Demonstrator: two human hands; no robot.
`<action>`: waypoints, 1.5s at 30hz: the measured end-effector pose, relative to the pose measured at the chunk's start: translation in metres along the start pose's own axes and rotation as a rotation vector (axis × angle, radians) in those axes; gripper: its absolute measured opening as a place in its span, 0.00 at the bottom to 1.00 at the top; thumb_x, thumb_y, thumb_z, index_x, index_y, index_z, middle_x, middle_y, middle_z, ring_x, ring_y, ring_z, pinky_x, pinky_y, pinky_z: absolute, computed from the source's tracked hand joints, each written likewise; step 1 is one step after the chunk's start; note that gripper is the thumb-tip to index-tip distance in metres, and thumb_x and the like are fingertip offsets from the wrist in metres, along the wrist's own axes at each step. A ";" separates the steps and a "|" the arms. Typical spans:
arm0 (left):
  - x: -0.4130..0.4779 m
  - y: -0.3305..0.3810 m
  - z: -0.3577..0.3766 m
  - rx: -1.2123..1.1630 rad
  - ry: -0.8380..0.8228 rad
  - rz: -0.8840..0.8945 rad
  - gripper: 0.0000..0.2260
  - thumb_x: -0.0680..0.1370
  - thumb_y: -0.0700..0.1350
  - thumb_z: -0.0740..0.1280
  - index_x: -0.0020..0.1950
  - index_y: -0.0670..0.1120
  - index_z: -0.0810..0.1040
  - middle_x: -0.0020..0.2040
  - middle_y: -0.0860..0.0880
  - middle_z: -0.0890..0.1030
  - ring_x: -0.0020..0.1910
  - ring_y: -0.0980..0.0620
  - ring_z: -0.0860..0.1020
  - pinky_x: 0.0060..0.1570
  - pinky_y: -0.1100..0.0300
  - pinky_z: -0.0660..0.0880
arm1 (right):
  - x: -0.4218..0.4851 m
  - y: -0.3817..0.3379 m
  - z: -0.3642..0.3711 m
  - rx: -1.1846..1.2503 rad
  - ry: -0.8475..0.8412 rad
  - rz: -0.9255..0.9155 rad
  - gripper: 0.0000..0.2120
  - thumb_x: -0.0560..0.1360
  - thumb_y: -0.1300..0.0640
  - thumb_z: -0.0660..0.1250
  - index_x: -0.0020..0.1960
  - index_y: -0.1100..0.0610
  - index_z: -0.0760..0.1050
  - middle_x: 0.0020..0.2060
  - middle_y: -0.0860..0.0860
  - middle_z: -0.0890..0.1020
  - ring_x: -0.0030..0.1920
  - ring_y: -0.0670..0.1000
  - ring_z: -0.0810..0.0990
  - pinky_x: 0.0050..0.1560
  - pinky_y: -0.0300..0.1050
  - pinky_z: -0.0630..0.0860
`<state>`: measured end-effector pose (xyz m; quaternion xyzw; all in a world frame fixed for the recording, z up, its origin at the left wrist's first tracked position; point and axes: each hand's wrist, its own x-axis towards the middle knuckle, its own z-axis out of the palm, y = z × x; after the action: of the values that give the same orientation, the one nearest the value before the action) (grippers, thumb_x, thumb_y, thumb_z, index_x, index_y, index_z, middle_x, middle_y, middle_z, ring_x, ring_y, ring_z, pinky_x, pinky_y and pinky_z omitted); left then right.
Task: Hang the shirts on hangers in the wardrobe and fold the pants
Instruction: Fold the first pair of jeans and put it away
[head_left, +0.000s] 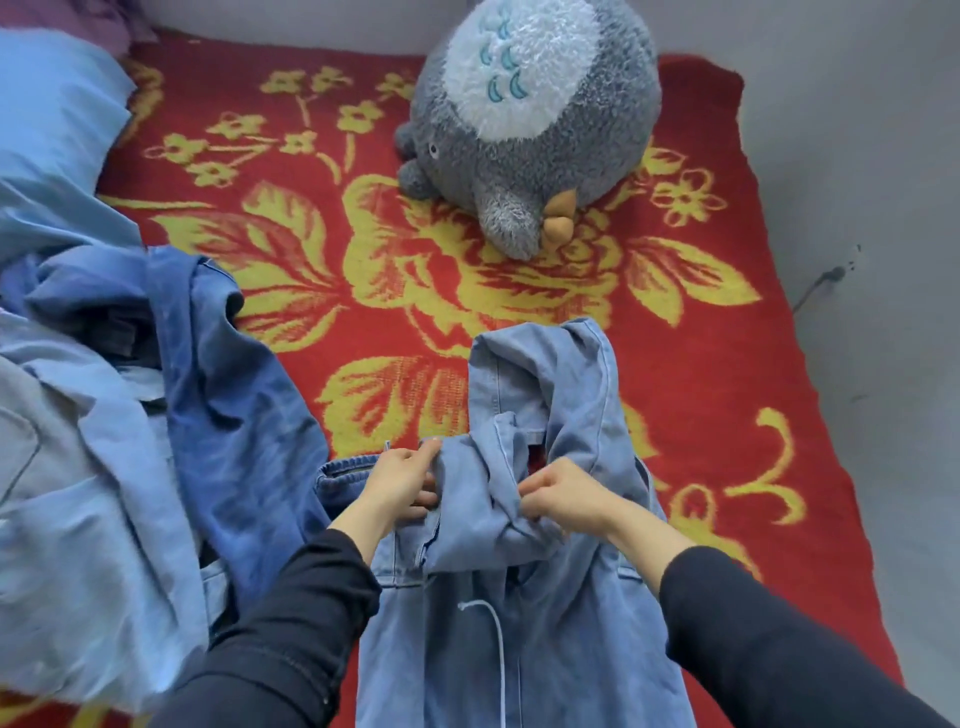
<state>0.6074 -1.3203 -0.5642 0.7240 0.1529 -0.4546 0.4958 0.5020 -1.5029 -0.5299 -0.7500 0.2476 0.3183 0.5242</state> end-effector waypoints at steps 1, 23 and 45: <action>0.000 -0.001 0.003 0.065 0.013 0.038 0.15 0.78 0.54 0.66 0.40 0.46 0.68 0.32 0.46 0.67 0.31 0.49 0.66 0.30 0.59 0.61 | -0.009 0.005 0.004 -0.013 -0.065 0.037 0.06 0.66 0.67 0.61 0.30 0.65 0.72 0.25 0.53 0.66 0.25 0.47 0.65 0.27 0.39 0.65; -0.036 0.145 -0.073 0.119 0.251 0.658 0.16 0.76 0.44 0.71 0.62 0.53 0.76 0.56 0.48 0.77 0.58 0.54 0.73 0.55 0.62 0.72 | 0.017 -0.163 -0.070 0.531 0.435 -0.479 0.21 0.76 0.64 0.66 0.69 0.61 0.71 0.50 0.49 0.82 0.44 0.38 0.81 0.44 0.30 0.76; 0.060 0.091 0.122 0.160 0.123 0.544 0.14 0.74 0.62 0.66 0.37 0.54 0.80 0.33 0.59 0.77 0.34 0.60 0.73 0.36 0.66 0.68 | 0.037 0.033 -0.096 0.404 0.103 -0.245 0.07 0.69 0.69 0.70 0.37 0.59 0.81 0.67 0.48 0.73 0.70 0.38 0.62 0.69 0.40 0.57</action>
<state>0.6395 -1.4806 -0.5721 0.8014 -0.0535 -0.2710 0.5305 0.5247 -1.6058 -0.5536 -0.6696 0.2400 0.1578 0.6849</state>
